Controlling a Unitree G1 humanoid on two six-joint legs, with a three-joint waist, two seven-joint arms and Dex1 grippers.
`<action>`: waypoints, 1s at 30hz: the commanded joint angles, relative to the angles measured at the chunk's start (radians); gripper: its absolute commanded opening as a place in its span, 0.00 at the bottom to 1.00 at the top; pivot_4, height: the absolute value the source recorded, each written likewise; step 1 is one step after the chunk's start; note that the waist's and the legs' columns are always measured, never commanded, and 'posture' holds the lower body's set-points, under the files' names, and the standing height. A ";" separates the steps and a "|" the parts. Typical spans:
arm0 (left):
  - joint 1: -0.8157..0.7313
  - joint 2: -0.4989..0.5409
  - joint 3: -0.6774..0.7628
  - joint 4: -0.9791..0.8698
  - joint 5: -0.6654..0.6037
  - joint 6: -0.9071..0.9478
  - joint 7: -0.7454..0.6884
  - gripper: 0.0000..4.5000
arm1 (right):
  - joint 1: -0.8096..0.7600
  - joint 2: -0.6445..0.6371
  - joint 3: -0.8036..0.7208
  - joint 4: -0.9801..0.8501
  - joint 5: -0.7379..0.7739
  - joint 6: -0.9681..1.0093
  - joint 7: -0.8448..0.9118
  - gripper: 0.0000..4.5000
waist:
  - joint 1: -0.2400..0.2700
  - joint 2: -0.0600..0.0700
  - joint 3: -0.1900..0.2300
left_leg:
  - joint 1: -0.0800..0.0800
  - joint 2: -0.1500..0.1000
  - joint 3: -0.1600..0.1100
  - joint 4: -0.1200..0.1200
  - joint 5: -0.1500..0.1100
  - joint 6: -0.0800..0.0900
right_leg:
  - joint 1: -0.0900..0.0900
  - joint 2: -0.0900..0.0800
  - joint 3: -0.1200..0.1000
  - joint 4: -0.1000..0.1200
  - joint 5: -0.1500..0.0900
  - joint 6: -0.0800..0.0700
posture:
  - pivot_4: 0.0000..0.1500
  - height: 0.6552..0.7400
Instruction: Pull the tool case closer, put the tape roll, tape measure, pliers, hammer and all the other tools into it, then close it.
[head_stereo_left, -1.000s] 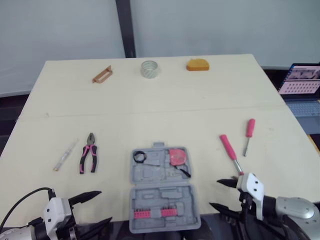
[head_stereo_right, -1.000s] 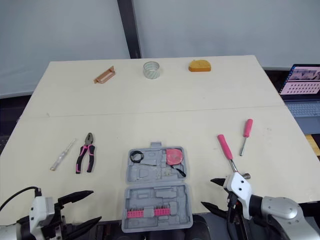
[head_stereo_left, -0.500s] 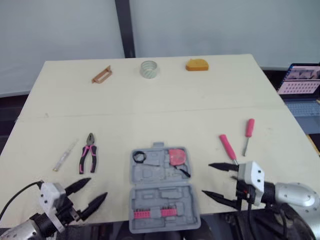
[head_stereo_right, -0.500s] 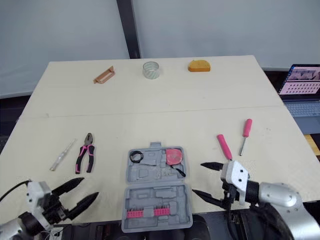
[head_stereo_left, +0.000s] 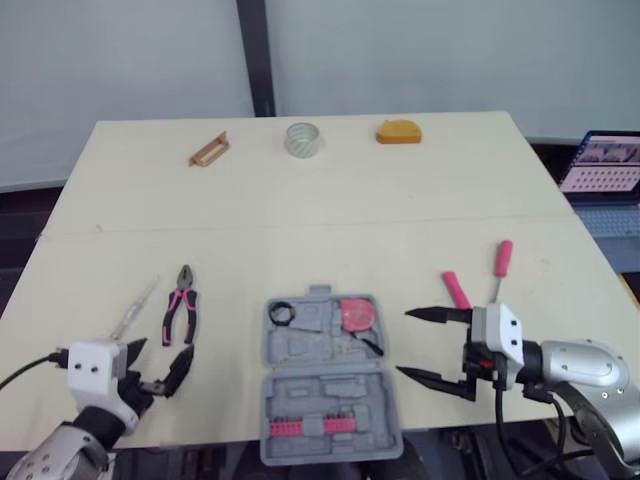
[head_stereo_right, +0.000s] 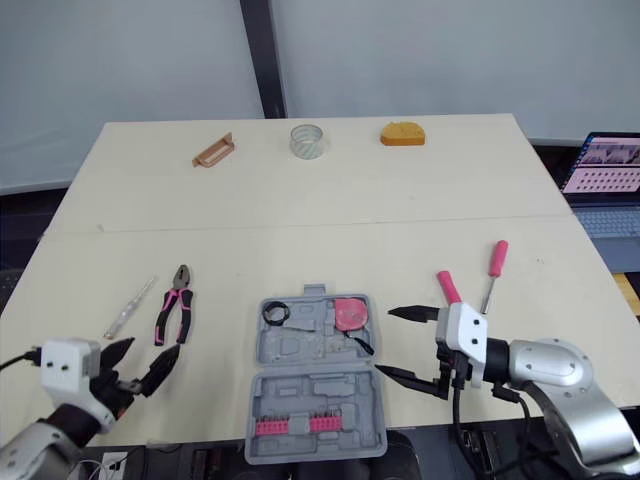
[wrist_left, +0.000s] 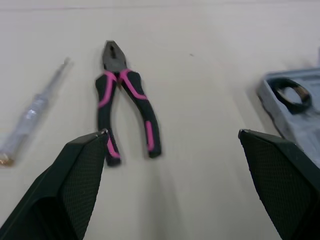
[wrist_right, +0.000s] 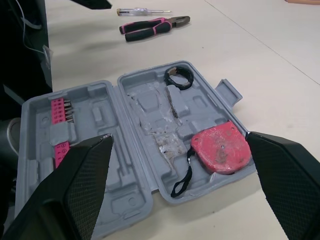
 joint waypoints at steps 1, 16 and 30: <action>-0.148 0.038 0.000 0.070 0.005 0.093 0.060 1.00 | -0.019 -0.008 -0.012 0.000 0.010 0.006 0.002 1.00 | 0.000 0.000 0.000 | 0.000 0.000 0.000 0.000 0.000 0.000 | 0.000 0.000 0.000 0.000 0.000 0.000 | 1.00 1.00; -0.517 0.085 -0.163 0.376 0.190 0.261 0.120 1.00 | 0.000 -0.016 -0.050 -0.062 0.010 0.059 -0.056 1.00 | -0.005 0.000 0.000 | -0.001 0.000 0.000 -0.001 0.000 0.000 | -0.002 0.000 0.000 0.000 0.000 0.000 | 1.00 1.00; -0.558 0.011 -0.181 0.401 0.264 0.333 0.158 1.00 | 0.034 -0.014 -0.072 -0.097 0.006 0.078 -0.084 1.00 | -0.004 0.000 0.000 | -0.001 0.000 0.000 0.000 0.000 -0.001 | -0.002 0.000 0.000 0.000 0.000 0.000 | 1.00 1.00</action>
